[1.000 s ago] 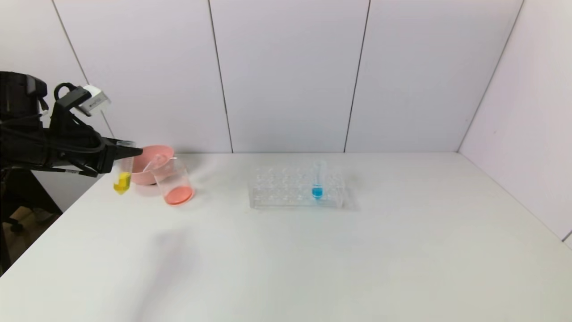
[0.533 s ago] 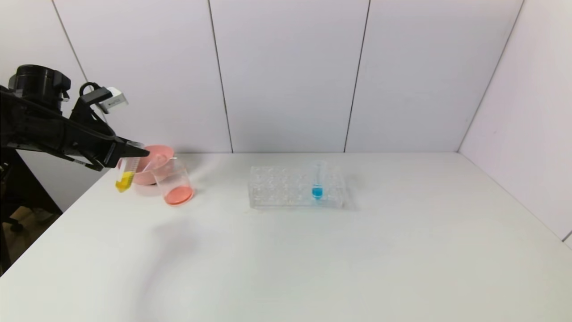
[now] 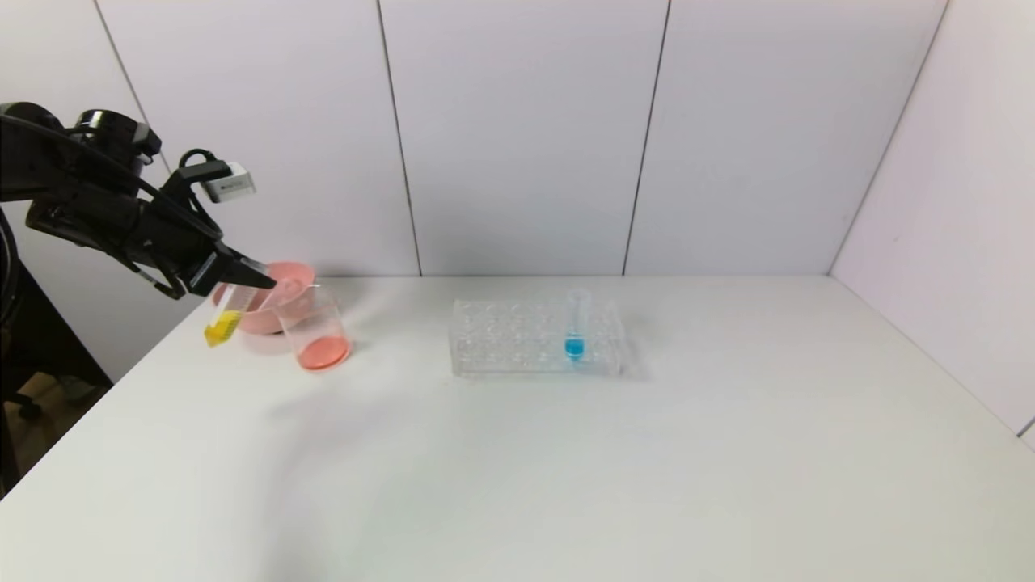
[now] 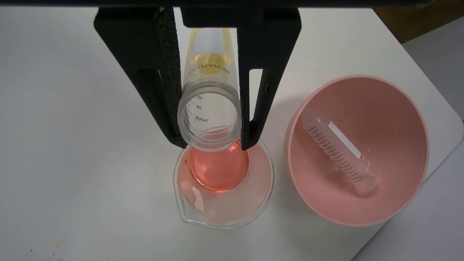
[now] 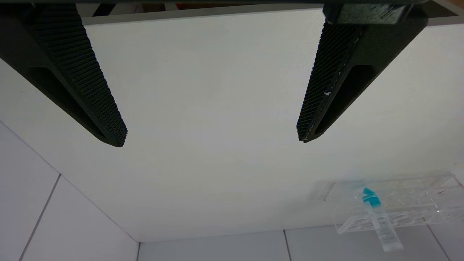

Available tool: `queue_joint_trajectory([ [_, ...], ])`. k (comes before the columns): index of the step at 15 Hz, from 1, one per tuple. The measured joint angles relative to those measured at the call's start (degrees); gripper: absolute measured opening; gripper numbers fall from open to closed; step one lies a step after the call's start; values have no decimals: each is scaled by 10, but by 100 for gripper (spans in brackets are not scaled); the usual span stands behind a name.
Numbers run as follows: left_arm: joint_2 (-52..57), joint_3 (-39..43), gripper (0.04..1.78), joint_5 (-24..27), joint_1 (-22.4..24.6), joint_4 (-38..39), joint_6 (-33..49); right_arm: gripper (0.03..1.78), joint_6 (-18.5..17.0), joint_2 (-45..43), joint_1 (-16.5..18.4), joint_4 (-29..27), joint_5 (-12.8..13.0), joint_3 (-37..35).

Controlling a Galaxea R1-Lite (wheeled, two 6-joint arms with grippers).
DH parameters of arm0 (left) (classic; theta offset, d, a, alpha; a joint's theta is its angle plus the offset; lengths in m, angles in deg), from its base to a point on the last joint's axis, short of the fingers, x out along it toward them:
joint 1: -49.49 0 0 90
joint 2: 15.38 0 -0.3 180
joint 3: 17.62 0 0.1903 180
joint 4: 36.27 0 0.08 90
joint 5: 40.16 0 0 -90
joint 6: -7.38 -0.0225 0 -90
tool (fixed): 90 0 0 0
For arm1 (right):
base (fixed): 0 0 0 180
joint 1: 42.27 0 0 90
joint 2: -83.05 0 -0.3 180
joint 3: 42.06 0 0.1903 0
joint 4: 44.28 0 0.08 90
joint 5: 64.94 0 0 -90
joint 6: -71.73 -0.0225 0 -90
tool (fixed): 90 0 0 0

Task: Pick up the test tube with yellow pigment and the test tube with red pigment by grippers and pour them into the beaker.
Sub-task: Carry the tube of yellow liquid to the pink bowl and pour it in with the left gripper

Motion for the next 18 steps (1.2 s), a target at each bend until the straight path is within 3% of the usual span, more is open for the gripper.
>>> queue_joint_trajectory([
  [6,-12,-11,45,-96,-11,-5,-108,171,0,0,0,0,0,0],
  [18,-4,-20,45,-258,-95,-5,-139,171,0,0,0,0,0,0],
])
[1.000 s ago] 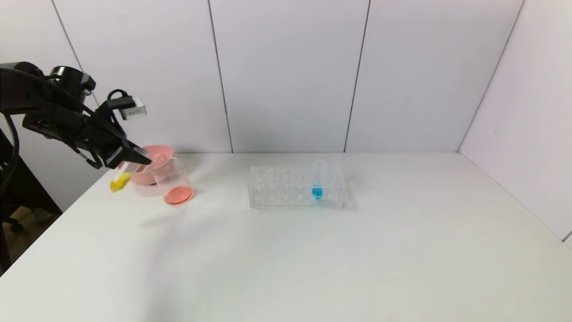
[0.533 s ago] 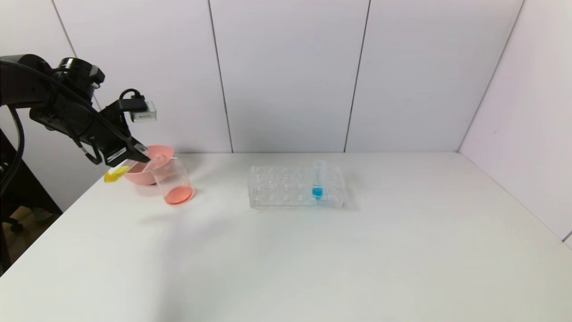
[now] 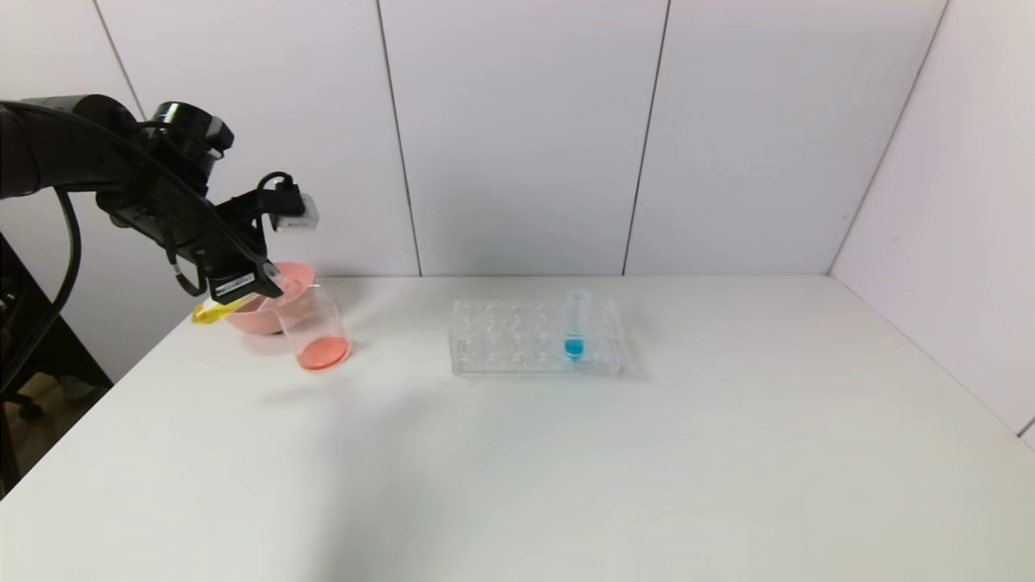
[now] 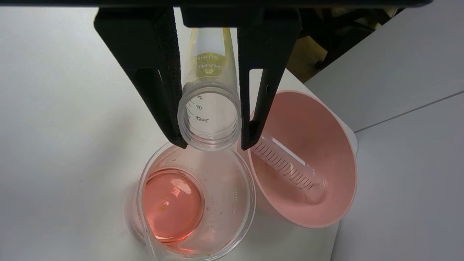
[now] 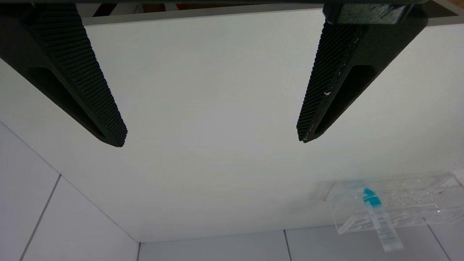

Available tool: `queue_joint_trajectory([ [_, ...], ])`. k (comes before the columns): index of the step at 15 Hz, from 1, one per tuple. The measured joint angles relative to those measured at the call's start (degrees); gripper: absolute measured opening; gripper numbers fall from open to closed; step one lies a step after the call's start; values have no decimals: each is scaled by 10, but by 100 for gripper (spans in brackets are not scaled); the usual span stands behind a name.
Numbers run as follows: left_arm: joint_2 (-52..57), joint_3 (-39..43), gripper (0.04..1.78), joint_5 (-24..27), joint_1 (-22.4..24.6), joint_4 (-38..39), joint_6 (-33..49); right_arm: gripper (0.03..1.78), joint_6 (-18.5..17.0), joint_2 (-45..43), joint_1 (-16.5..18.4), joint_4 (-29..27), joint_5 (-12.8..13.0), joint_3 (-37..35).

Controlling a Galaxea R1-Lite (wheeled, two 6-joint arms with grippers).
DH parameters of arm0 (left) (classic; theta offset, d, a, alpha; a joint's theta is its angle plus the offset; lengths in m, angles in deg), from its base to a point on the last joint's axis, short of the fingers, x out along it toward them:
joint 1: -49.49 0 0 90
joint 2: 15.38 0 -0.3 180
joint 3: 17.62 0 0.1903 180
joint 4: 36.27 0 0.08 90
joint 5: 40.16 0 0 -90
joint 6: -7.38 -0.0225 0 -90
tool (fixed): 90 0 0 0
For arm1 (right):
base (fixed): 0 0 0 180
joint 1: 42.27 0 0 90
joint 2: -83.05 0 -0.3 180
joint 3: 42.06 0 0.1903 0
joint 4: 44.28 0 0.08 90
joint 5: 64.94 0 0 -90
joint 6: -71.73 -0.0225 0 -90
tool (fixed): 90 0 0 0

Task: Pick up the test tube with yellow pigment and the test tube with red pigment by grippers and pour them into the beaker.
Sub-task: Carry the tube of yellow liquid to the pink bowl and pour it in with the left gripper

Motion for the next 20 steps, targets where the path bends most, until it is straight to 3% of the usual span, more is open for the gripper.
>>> queue_joint_trajectory([
  [20,-20,0,45,-283,-70,-1,-22,171,0,0,0,0,0,0],
])
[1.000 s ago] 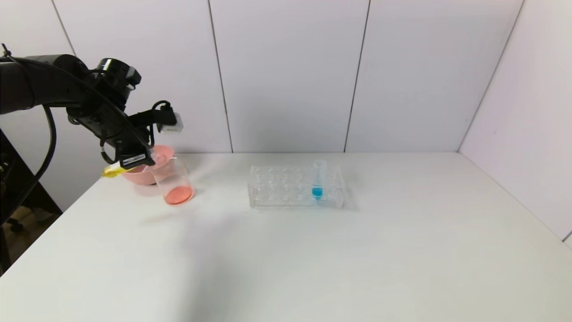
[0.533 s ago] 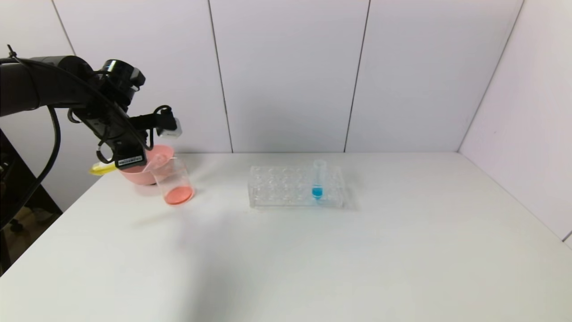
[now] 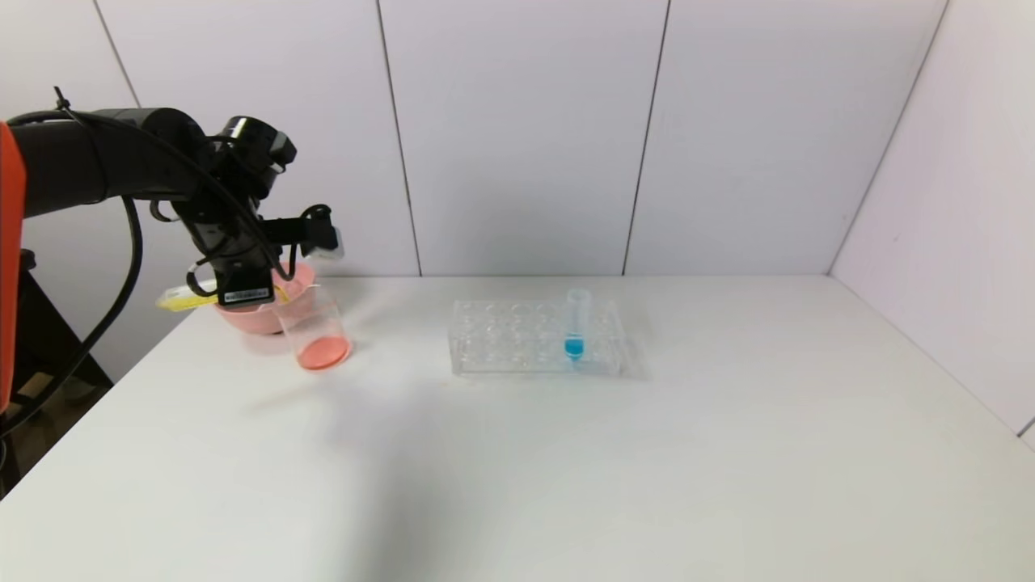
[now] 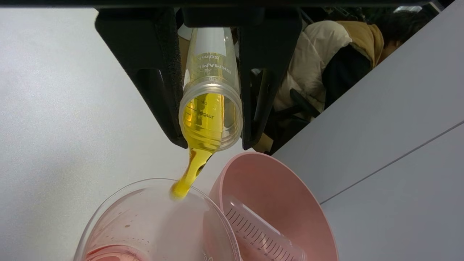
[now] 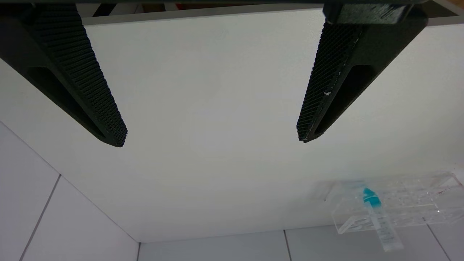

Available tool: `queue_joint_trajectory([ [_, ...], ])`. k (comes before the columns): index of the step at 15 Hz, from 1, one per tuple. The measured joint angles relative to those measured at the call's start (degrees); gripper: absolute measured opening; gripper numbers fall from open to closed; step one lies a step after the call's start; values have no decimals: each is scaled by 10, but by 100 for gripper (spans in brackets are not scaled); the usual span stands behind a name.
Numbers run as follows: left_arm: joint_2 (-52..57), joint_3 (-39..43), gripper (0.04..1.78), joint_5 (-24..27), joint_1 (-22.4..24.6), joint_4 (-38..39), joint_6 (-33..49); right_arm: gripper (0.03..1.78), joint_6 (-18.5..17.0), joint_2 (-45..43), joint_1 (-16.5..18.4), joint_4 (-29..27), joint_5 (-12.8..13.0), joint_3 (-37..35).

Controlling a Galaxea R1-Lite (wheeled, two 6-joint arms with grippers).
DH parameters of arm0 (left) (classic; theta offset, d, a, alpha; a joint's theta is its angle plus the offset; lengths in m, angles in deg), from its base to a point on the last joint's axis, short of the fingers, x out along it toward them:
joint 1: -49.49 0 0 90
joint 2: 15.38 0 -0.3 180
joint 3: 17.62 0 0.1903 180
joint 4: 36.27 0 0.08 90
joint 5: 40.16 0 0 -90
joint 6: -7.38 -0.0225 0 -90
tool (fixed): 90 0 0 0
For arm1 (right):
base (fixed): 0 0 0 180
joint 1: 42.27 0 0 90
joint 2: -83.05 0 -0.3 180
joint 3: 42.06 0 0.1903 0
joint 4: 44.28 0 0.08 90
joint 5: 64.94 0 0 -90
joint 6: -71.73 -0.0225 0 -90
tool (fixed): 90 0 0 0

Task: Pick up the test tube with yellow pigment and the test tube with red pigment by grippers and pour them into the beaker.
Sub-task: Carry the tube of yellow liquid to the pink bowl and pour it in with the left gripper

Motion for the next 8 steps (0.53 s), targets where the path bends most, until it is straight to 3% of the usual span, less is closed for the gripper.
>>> queue_joint_trajectory([
  [8,-14,0,45,-66,-18,0,0,171,0,0,0,0,0,0],
])
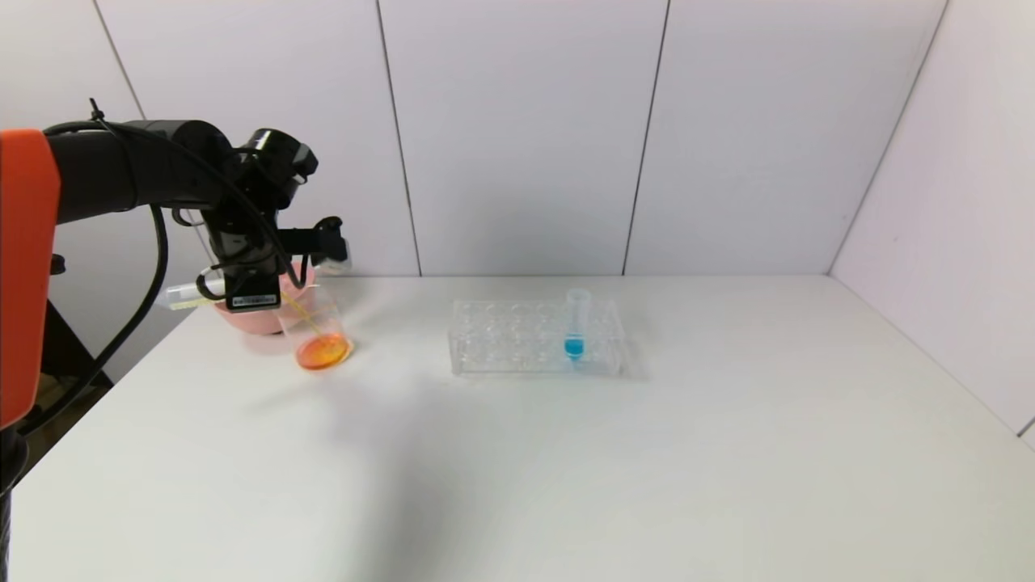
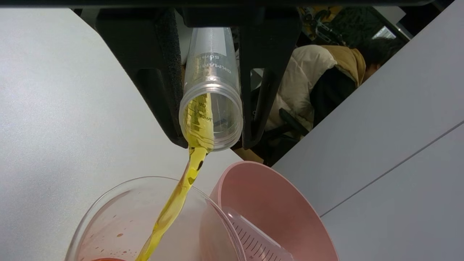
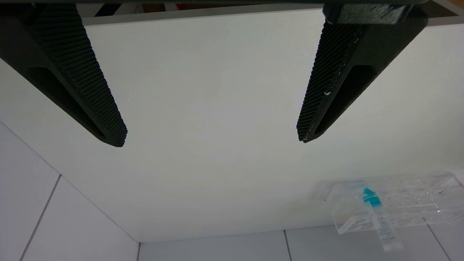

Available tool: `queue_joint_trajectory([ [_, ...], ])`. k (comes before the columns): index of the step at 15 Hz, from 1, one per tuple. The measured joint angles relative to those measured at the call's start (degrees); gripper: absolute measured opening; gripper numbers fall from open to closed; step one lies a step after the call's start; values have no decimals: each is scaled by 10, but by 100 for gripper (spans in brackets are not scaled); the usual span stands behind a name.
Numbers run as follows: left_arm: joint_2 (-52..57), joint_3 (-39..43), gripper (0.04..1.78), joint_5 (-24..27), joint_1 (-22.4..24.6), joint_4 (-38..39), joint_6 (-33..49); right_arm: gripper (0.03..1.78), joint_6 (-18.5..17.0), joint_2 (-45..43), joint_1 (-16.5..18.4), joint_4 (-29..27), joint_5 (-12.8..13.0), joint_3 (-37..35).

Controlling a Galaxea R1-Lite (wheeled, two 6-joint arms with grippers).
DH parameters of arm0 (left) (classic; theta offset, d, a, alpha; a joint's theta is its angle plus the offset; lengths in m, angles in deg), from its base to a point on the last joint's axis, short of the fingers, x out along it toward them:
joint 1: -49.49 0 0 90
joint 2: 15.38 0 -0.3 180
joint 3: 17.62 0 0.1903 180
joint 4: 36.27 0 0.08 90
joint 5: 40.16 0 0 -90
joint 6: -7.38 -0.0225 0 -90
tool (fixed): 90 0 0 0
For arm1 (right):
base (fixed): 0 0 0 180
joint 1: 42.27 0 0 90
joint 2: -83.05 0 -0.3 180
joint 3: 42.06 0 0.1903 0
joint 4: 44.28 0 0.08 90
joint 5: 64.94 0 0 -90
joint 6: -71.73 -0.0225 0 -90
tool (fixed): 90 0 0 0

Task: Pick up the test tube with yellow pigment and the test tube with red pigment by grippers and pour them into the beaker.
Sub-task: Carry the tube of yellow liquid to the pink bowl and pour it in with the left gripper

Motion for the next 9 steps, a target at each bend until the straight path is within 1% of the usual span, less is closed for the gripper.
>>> queue_joint_trajectory([
  [3,0,0,45,-7,-10,0,0,171,0,0,0,0,0,0],
  [6,0,-1,45,-25,-25,1,-1,171,0,0,0,0,0,0],
  [9,1,-1,45,-43,-28,-2,-1,171,0,0,0,0,0,0],
])
